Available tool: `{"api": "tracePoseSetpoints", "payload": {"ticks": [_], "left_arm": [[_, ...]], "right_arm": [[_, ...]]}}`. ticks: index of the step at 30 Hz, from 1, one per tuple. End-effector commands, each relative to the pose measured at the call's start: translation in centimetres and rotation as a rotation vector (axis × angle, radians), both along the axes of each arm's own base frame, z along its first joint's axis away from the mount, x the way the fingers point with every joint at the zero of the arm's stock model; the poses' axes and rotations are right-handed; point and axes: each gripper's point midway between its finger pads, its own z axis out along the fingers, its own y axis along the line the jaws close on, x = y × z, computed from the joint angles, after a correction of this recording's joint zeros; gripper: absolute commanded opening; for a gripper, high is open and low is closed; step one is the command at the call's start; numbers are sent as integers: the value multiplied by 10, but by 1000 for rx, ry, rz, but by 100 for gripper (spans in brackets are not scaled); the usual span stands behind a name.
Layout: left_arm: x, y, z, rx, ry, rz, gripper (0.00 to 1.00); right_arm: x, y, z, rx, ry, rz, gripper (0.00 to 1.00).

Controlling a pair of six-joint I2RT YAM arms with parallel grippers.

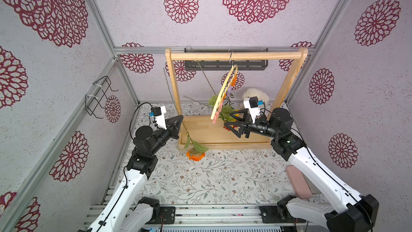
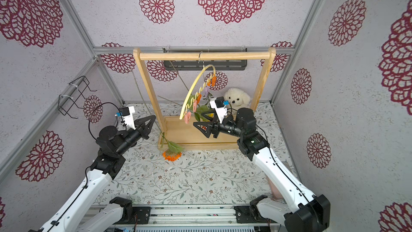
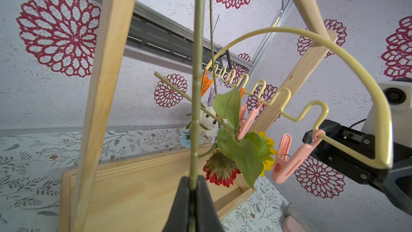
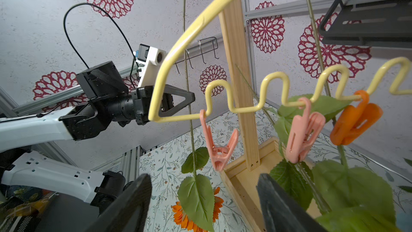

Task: Dry the flowers on a clothes hanger
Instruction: Pick up the flower at the center of the board, then open the clamp at the hanger.

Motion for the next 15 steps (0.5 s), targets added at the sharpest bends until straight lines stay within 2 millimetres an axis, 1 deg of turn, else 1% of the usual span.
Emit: {"api": "tracePoseSetpoints", "payload": {"ticks": [1,4,7,10,15], "left_arm": [[-5,-8,40,-69,-130,-4,0],[-5,-20,42,-90,-141,-25,0],[-4,-32,41,-107,-142,-55,0],[-3,-41,43,-123,-150,-68,0],[1,-46,47,-172,-156,-60,0]], "right_arm": [[4,3,15,10,-16,-39,79],[7,11,10,-7,-7,-35,79],[9,22,5,-23,7,-19,78],[11,30,10,-12,6,-18,78],[14,39,13,-13,4,-9,75]]}}
